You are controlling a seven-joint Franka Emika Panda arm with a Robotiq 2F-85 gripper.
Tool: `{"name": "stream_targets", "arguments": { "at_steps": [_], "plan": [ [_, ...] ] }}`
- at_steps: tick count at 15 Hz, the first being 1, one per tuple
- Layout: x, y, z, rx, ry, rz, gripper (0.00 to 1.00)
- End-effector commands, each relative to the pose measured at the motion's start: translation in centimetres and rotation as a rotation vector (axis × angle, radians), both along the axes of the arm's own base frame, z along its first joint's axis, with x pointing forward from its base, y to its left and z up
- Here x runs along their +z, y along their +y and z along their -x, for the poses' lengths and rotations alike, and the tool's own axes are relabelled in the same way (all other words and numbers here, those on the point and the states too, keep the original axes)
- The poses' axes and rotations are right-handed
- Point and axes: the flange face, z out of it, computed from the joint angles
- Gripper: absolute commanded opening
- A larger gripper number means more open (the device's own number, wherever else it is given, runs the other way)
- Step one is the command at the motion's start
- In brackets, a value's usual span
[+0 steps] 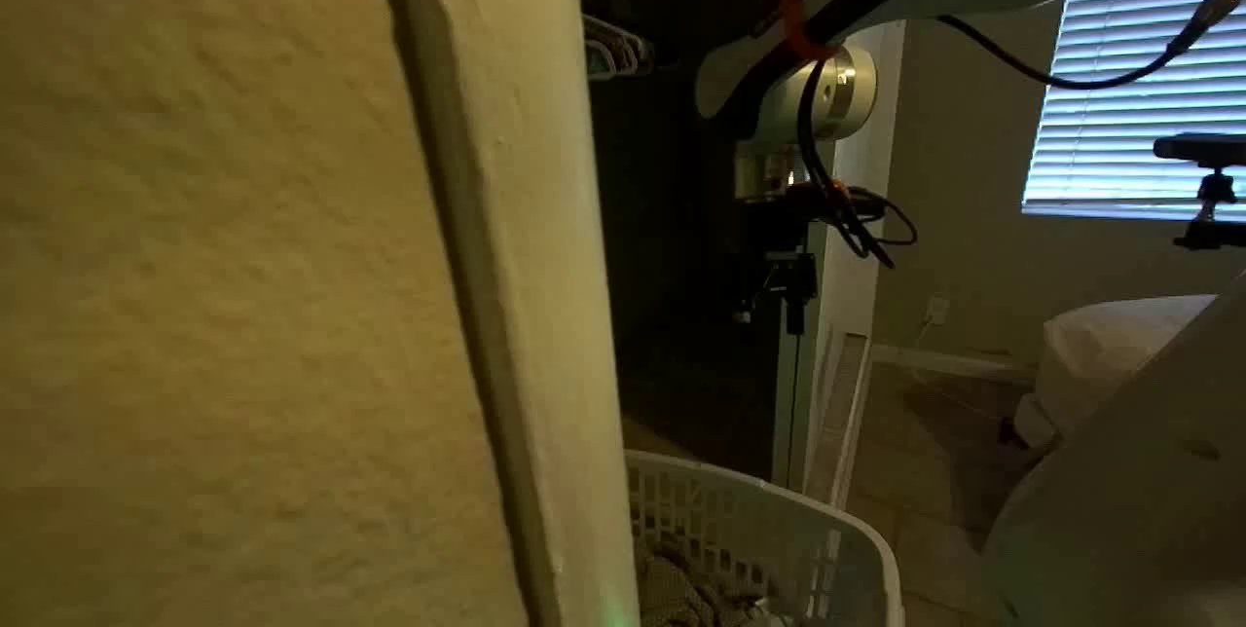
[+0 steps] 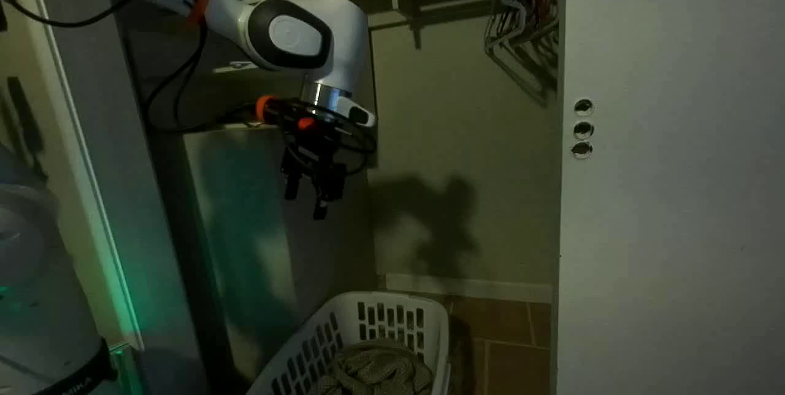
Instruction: Put the round black object on the first shelf
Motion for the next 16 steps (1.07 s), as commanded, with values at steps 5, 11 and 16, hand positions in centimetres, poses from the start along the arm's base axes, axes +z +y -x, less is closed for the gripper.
{"name": "stream_targets", "arguments": {
  "at_steps": [5,11,16],
  "plan": [
    [0.1,0.0,0.0,0.000,0.001,0.000,1.00],
    [2.9,2.2,-2.1,0.064,-0.055,0.019,1.00],
    [12.0,7.2,-7.0,0.239,-0.249,0.127,1.00]
  ]
}}
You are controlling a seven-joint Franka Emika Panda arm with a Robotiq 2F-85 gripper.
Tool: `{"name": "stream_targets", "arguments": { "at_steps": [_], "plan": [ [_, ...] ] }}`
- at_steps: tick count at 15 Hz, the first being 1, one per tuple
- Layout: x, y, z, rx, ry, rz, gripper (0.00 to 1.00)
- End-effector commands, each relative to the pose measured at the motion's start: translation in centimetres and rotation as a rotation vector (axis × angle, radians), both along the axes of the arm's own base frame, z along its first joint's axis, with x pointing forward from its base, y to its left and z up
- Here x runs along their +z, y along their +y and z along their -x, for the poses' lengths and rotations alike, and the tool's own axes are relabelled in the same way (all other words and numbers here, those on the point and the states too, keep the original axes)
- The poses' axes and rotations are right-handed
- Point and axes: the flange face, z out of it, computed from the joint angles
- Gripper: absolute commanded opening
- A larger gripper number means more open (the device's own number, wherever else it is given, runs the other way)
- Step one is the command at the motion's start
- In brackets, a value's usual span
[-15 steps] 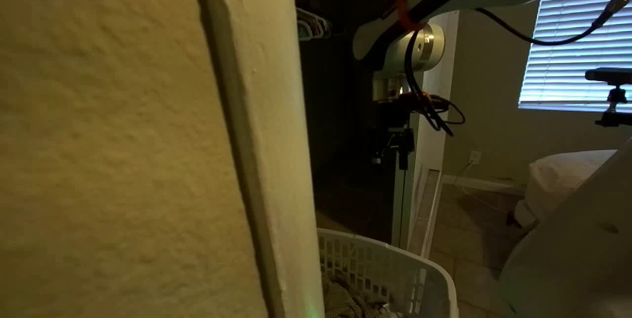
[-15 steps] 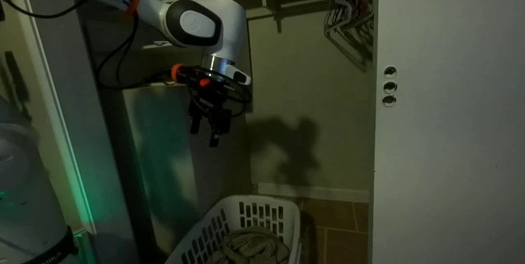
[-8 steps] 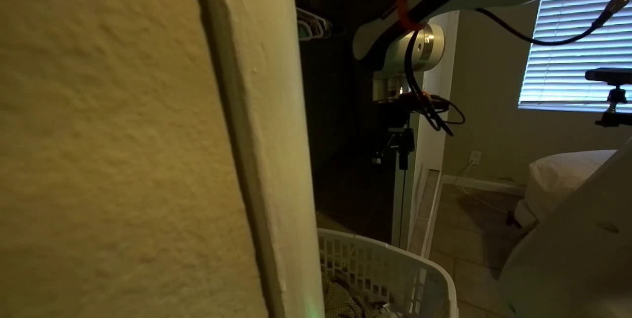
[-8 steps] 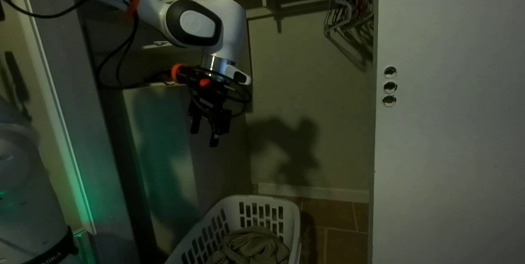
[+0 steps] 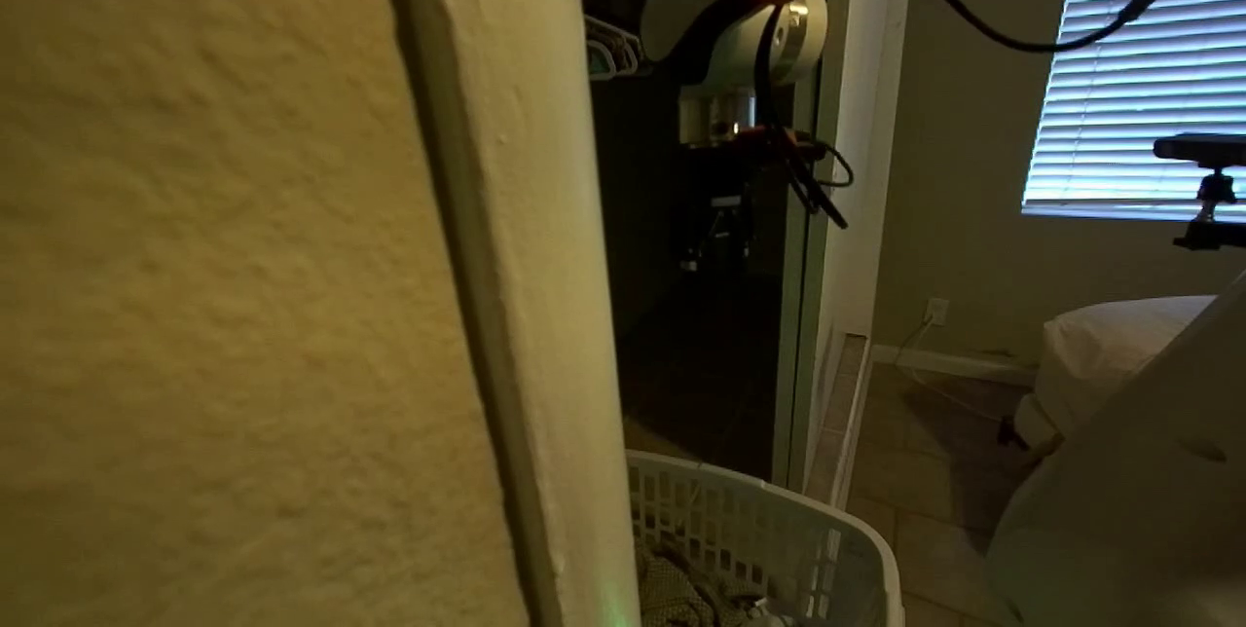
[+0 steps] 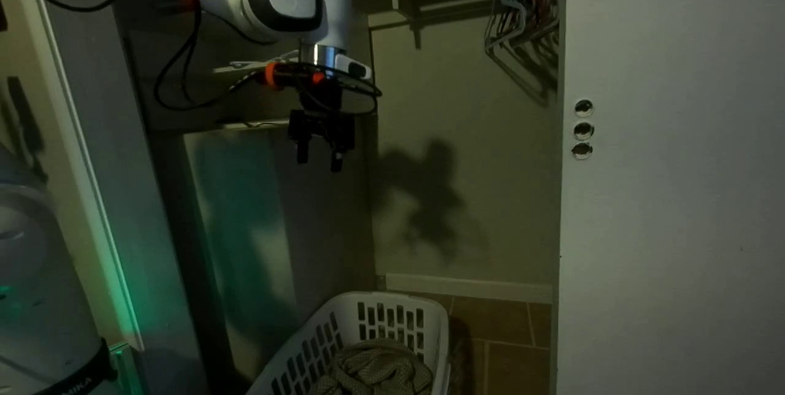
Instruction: Put the round black object on the first shelf
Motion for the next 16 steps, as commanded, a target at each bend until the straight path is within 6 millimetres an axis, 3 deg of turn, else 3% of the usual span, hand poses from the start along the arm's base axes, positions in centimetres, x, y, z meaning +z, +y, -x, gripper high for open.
{"name": "stream_targets", "arguments": {
  "at_steps": [1,5,9,10,12,16],
  "plan": [
    [6.7,3.4,-3.5,0.137,-0.137,0.065,1.00],
    [13.7,7.7,-5.3,0.304,-0.304,0.085,1.00],
    [18.0,10.1,-5.8,0.476,-0.458,0.087,1.00],
    [16.8,9.6,-4.7,0.399,-0.410,0.083,1.00],
    [17.8,10.1,-4.9,0.444,-0.443,0.090,1.00],
    [17.7,10.0,-5.2,0.458,-0.445,0.092,1.00]
  ]
}}
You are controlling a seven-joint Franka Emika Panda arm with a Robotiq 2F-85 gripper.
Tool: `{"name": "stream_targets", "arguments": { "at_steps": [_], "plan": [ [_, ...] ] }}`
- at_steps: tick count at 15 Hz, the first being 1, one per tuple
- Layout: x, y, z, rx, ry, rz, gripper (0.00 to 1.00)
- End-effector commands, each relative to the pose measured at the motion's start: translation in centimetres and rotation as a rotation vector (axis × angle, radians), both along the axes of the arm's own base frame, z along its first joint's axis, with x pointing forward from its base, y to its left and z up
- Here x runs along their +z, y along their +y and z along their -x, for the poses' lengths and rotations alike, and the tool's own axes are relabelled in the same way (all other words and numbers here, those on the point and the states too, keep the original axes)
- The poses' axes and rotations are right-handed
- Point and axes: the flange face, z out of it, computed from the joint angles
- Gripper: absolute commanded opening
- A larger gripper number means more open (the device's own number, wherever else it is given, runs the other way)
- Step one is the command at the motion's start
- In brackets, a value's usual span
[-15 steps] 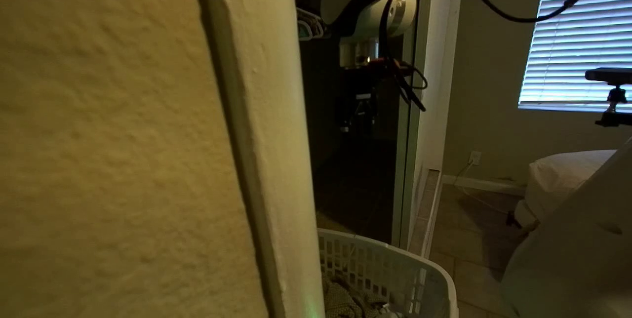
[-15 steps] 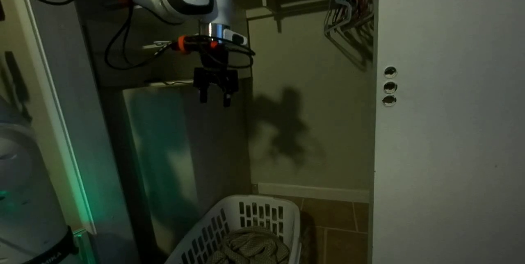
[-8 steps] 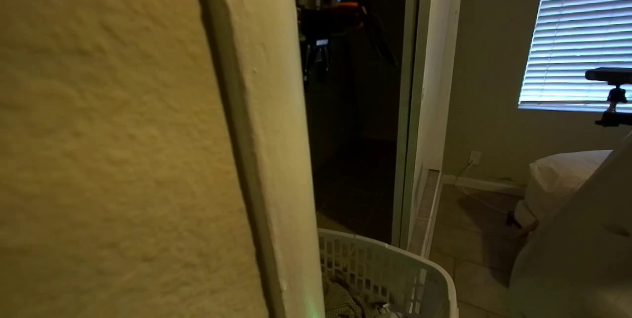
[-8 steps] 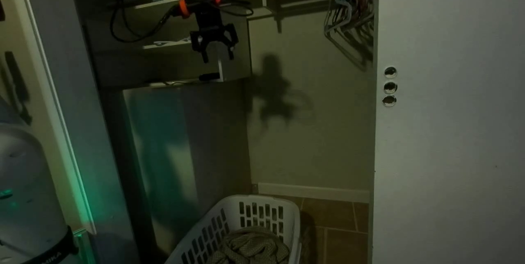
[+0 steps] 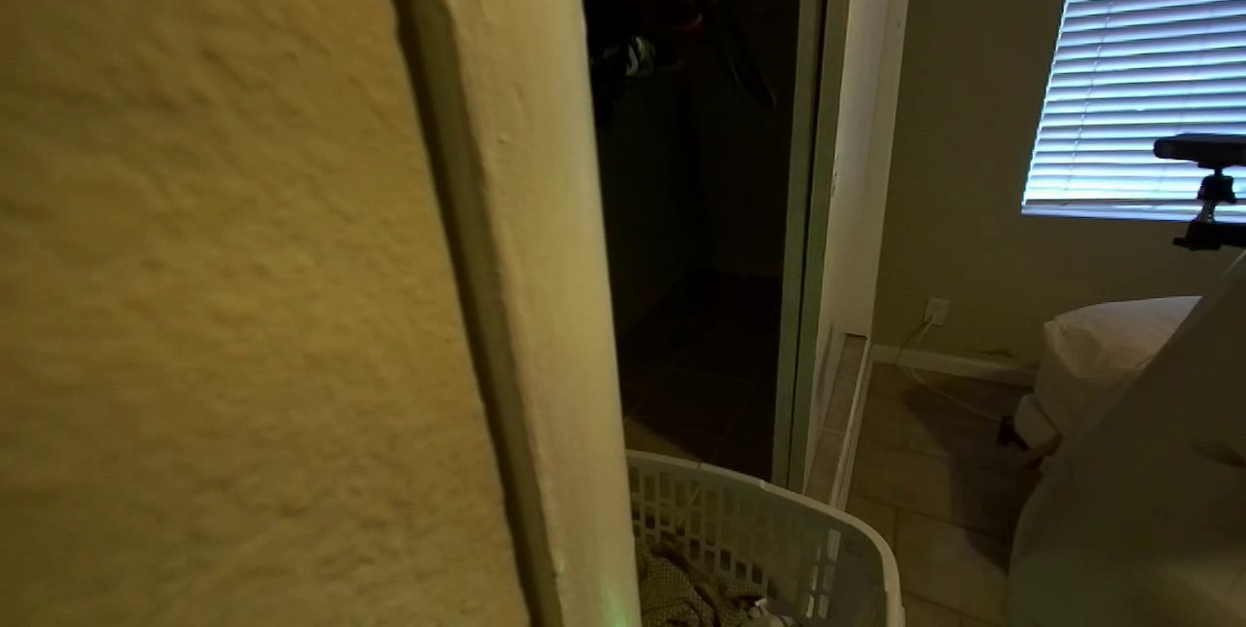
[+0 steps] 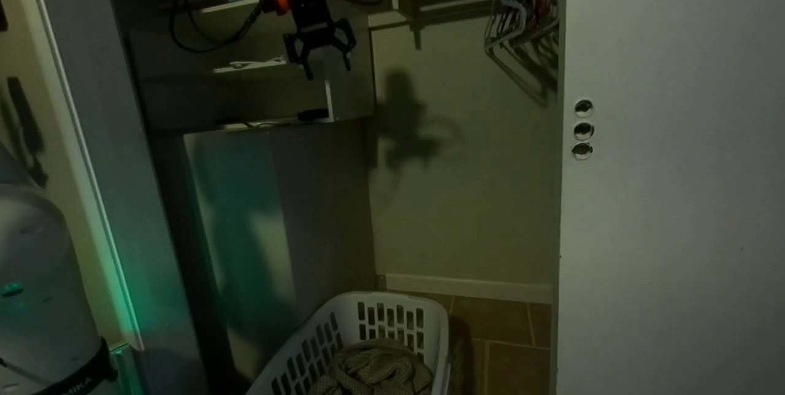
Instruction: Put the round black object on the first shelf
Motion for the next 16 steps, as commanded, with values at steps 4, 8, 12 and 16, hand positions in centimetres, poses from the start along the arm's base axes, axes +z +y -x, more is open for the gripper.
{"name": "stream_targets", "arguments": {
  "at_steps": [4,8,12,16],
  "plan": [
    [4.5,2.2,-0.1,0.032,-0.185,-0.122,1.00],
    [9.9,5.0,0.8,0.100,-0.384,-0.206,1.00],
    [14.1,7.5,1.9,0.200,-0.568,-0.280,1.00],
    [17.3,9.6,1.9,0.310,-0.726,-0.370,1.00]
  ]
}}
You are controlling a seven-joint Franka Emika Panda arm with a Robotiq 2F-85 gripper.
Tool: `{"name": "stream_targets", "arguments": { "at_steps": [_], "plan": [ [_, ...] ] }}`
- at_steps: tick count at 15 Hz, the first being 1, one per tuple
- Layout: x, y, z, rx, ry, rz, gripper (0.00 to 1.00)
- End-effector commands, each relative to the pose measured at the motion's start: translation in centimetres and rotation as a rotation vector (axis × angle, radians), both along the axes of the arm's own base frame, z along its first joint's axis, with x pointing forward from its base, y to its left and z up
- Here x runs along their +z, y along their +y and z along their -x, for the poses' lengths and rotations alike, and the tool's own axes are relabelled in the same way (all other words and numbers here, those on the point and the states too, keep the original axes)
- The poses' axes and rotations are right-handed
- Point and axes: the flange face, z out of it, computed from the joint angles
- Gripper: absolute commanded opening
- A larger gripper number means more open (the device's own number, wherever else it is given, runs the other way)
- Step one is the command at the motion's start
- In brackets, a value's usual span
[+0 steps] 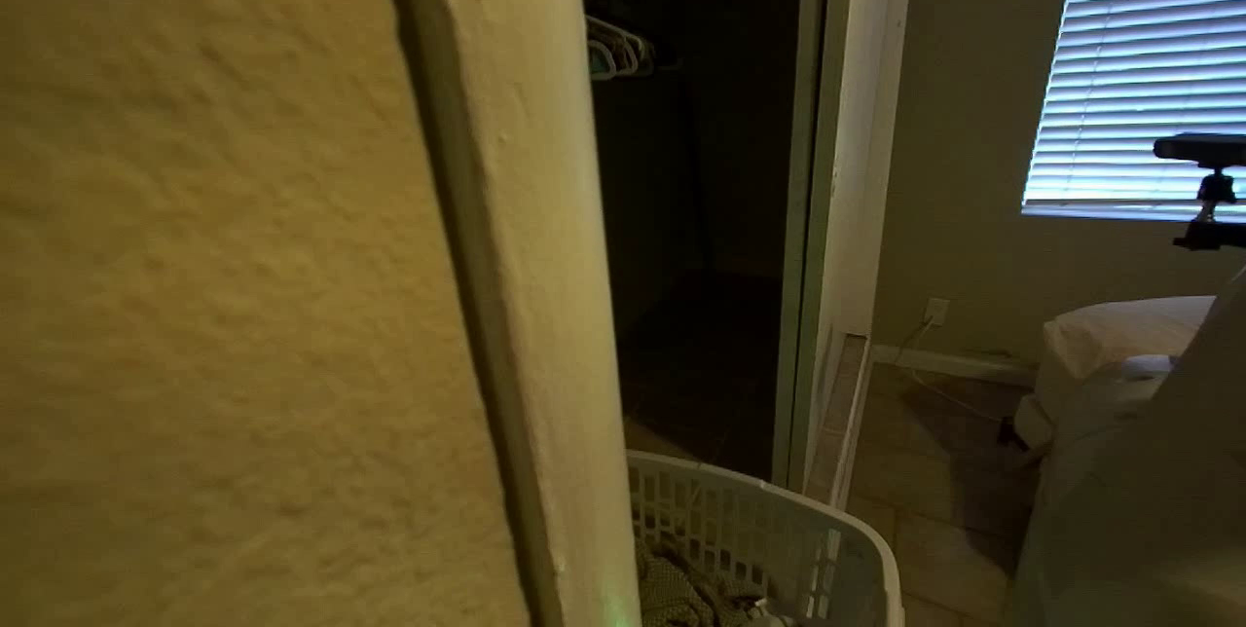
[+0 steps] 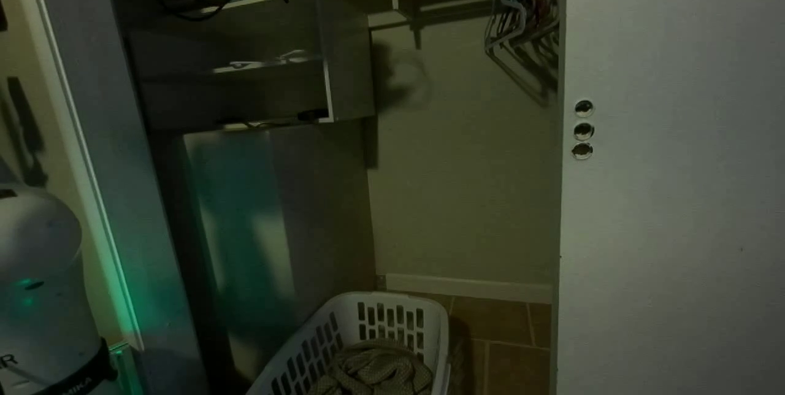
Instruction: Put the round black object on the first shelf
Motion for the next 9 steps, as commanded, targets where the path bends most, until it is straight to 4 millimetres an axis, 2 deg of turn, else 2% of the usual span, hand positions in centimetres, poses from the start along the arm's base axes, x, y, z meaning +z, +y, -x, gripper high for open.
{"name": "stream_targets", "arguments": {
  "at_steps": [1,4,7,8,9],
  "plan": [
    [2.7,1.6,-0.5,0.111,-0.136,-0.079,1.00],
    [3.9,3.5,-1.2,0.203,-0.213,-0.185,1.00],
    [4.3,5.6,-2.1,0.319,-0.244,-0.299,1.00],
    [3.6,4.5,-0.8,0.259,-0.205,-0.246,1.00],
    [3.6,5.1,-1.2,0.285,-0.215,-0.268,1.00]
  ]
}}
